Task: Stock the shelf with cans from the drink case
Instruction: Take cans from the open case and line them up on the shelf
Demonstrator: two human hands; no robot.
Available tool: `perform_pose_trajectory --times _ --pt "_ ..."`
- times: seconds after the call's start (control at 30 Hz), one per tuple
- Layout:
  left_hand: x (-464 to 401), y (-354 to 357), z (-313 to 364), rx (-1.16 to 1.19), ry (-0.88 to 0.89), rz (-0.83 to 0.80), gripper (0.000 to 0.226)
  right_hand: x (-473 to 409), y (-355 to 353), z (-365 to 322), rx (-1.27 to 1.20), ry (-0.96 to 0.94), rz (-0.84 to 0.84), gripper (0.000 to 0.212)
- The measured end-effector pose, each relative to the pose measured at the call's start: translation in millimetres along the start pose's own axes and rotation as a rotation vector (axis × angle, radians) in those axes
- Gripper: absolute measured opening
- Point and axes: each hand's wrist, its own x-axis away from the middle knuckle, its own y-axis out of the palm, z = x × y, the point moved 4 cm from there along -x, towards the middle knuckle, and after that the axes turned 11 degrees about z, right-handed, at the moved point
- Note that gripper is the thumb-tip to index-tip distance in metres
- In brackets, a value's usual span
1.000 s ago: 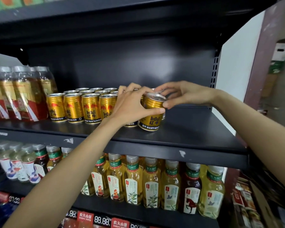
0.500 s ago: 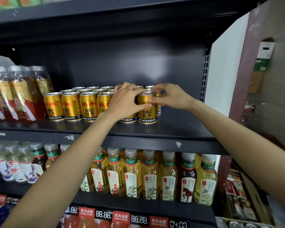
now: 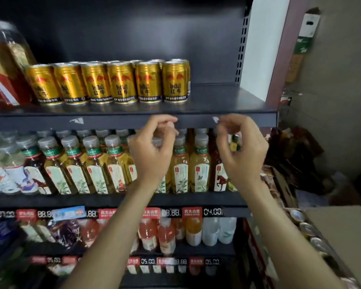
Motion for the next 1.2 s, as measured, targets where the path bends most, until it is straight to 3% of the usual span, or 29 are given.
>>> perform_pose_trajectory --times 0.1,0.27,0.5,0.67,0.83,1.03,1.2 --pt "50 -12 3 0.027 -0.192 -0.177 0.015 53 -34 0 0.007 0.075 -0.188 0.012" --pt "152 -29 -1 -0.052 -0.508 -0.506 0.017 144 -101 13 0.089 0.365 -0.599 0.024" --pt "275 -21 -2 -0.233 -0.660 -0.779 0.016 225 -200 54 0.274 0.599 -0.929 0.027" --pt "345 25 2 -0.282 -0.698 -0.886 0.016 249 -269 110 0.378 0.755 -1.045 0.026" --pt "393 101 -7 -0.359 -0.650 -0.919 0.018 248 -306 201 0.465 0.778 -1.053 0.027" --pt "427 201 -40 -0.537 -0.596 -0.977 0.029 255 -283 310 0.471 0.690 -1.132 0.033" --pt "444 267 -76 -0.648 -0.373 -1.105 0.035 282 -243 361 0.456 0.520 -1.285 0.040"
